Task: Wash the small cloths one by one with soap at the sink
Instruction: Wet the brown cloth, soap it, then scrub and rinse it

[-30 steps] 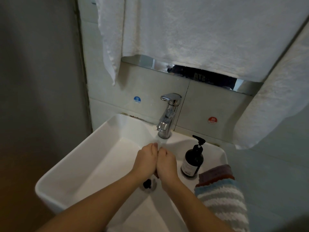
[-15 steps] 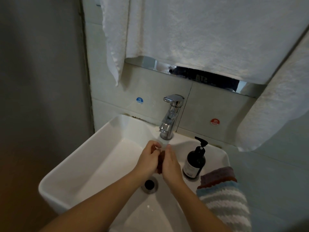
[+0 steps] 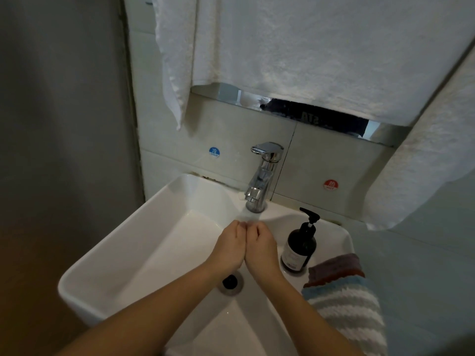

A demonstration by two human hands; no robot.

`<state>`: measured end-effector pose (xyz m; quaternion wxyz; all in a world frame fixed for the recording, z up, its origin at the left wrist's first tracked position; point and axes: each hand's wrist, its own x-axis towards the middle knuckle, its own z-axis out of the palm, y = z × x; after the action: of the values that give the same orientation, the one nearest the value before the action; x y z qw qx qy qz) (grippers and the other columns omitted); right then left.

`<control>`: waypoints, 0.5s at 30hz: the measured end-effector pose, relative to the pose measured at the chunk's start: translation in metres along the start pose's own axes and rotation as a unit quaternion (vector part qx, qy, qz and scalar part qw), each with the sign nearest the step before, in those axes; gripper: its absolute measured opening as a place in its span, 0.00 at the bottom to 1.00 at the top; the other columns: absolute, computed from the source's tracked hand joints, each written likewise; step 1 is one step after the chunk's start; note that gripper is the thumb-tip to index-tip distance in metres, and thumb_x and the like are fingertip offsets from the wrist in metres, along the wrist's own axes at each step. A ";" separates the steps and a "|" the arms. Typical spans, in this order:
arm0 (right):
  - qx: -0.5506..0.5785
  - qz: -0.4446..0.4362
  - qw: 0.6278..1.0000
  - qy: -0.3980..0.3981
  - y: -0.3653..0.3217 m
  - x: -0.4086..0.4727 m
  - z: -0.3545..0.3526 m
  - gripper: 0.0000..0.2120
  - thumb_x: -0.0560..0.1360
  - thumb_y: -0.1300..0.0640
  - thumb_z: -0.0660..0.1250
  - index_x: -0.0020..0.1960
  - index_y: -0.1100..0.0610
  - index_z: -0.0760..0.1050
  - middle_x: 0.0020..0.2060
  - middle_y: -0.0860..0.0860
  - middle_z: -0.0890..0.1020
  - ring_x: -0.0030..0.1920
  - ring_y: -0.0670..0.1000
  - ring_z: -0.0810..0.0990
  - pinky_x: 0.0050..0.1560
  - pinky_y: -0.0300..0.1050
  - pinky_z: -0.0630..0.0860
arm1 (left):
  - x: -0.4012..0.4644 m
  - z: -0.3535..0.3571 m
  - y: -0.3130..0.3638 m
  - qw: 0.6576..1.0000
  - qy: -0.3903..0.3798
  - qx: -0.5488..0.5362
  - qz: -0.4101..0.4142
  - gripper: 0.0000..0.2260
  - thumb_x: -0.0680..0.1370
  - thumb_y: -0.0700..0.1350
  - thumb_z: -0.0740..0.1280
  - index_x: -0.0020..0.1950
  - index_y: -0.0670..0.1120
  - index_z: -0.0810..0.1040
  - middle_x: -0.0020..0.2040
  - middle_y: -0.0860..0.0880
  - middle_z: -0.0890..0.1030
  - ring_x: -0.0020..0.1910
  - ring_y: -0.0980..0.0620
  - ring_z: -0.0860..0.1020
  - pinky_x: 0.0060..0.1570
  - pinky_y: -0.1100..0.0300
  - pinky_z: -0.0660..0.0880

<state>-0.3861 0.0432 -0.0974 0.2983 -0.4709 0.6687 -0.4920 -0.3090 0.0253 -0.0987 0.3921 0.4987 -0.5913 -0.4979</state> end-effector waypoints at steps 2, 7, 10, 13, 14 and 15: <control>-0.011 -0.003 1.000 0.006 0.002 0.000 0.000 0.14 0.82 0.57 0.57 0.40 0.55 0.73 0.35 0.51 0.78 0.38 0.50 0.76 0.41 0.45 0.72 | 0.002 -0.001 -0.002 0.999 0.001 0.040 0.025 0.16 0.84 0.45 0.53 0.42 0.45 0.75 0.39 0.47 0.80 0.40 0.50 0.78 0.41 0.55 0.74; -0.024 0.004 1.000 0.012 0.003 0.005 -0.001 0.16 0.81 0.58 0.58 0.35 0.60 0.72 0.31 0.55 0.77 0.35 0.52 0.74 0.37 0.46 0.69 | 0.002 -0.002 -0.002 0.994 0.008 0.097 0.049 0.19 0.84 0.44 0.52 0.38 0.46 0.75 0.37 0.49 0.80 0.39 0.49 0.79 0.42 0.54 0.74; -0.005 0.020 1.000 0.015 0.006 0.001 0.002 0.16 0.80 0.58 0.59 0.34 0.59 0.71 0.30 0.55 0.76 0.35 0.53 0.73 0.37 0.48 0.69 | 0.002 -0.003 -0.003 0.990 0.019 0.122 0.060 0.18 0.84 0.44 0.53 0.35 0.47 0.71 0.33 0.51 0.77 0.35 0.50 0.76 0.39 0.53 0.71; 0.065 0.043 0.997 0.020 0.002 -0.004 0.003 0.15 0.81 0.53 0.60 0.38 0.59 0.75 0.33 0.56 0.79 0.35 0.52 0.76 0.38 0.51 0.74 | -0.002 -0.002 -0.004 0.996 0.051 0.051 0.043 0.18 0.83 0.50 0.55 0.37 0.45 0.74 0.34 0.49 0.79 0.36 0.50 0.78 0.39 0.53 0.75; 0.099 0.059 0.993 0.024 -0.001 -0.005 0.002 0.16 0.81 0.50 0.61 0.41 0.58 0.77 0.34 0.55 0.80 0.36 0.51 0.78 0.38 0.51 0.75 | -0.003 -0.001 -0.004 0.997 0.051 0.030 0.039 0.18 0.83 0.53 0.56 0.39 0.45 0.76 0.35 0.49 0.81 0.36 0.51 0.80 0.39 0.55 0.76; 0.131 0.081 0.988 0.024 -0.003 -0.006 0.001 0.16 0.80 0.47 0.61 0.44 0.57 0.78 0.36 0.54 0.82 0.37 0.51 0.79 0.39 0.50 0.77 | -0.005 0.000 -0.004 0.998 0.047 0.022 0.042 0.18 0.83 0.55 0.57 0.41 0.46 0.76 0.36 0.49 0.82 0.37 0.53 0.81 0.39 0.56 0.78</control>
<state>-0.3825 0.0479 -0.0952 0.3803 -0.3601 0.6414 -0.5607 -0.3072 0.0300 -0.1020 0.4295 0.5044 -0.6034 -0.4439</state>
